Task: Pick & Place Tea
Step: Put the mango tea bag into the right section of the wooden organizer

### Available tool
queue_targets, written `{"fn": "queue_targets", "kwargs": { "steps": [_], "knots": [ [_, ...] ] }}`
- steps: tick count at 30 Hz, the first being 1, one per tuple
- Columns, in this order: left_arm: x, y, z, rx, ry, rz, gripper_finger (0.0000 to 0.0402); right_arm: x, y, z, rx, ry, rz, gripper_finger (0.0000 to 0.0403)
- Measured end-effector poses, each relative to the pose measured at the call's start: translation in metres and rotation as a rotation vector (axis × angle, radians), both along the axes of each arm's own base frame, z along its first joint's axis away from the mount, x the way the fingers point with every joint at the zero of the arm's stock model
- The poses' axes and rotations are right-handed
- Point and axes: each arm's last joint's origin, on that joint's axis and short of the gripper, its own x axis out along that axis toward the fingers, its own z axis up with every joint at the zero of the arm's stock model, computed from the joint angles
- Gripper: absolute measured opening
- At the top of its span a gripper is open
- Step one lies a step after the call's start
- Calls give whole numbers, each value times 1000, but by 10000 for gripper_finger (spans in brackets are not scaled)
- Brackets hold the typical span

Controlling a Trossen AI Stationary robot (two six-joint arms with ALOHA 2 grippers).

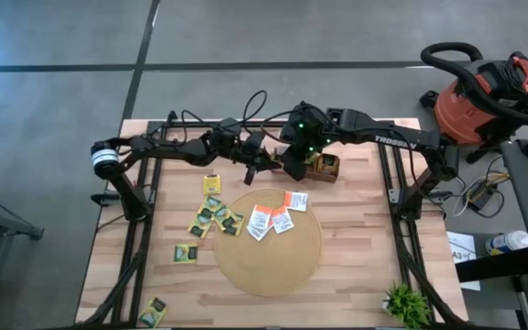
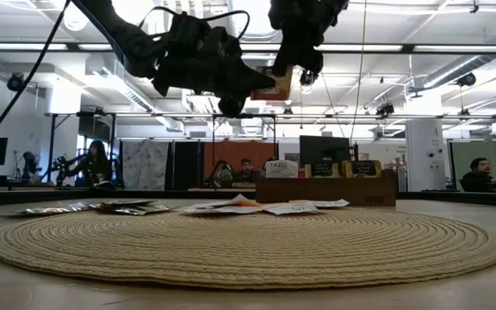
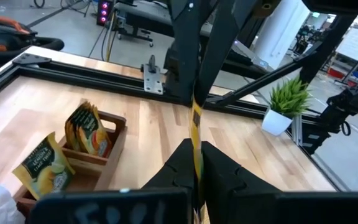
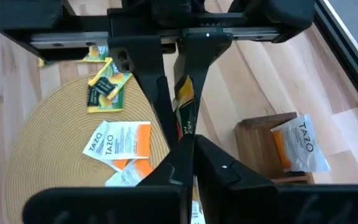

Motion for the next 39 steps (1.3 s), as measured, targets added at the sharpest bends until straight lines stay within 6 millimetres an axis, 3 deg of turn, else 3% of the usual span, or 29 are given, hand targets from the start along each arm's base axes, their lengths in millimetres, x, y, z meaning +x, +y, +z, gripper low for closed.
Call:
{"fn": "queue_targets", "kwargs": {
  "steps": [6, 14, 18, 22, 29, 34, 39],
  "knots": [
    [0, 0, 1, -66, 14, 32, 40, -4, 0, -3, -16, 57, -12, 8],
    [-2, 3, -3, -92, 62, 153, 128, -8, 0, -6, -52, 117, -10, 8],
    [-5, 2, -10, -111, 137, 171, 158, -19, 1, -9, -94, 233, -1, 8],
    [-10, 0, -14, -119, 215, 167, 163, -33, 3, -16, -106, 405, 19, 8],
    [-23, -4, -1, -71, 191, 176, 163, -44, -8, -32, -130, 519, 22, 8],
    [-47, -10, 12, -46, 145, 219, 163, -56, -18, -50, -109, 587, 19, 8],
    [-78, -16, 14, -21, 126, 323, 163, -69, -24, -58, -94, 601, 1, 8]
  ]
}}
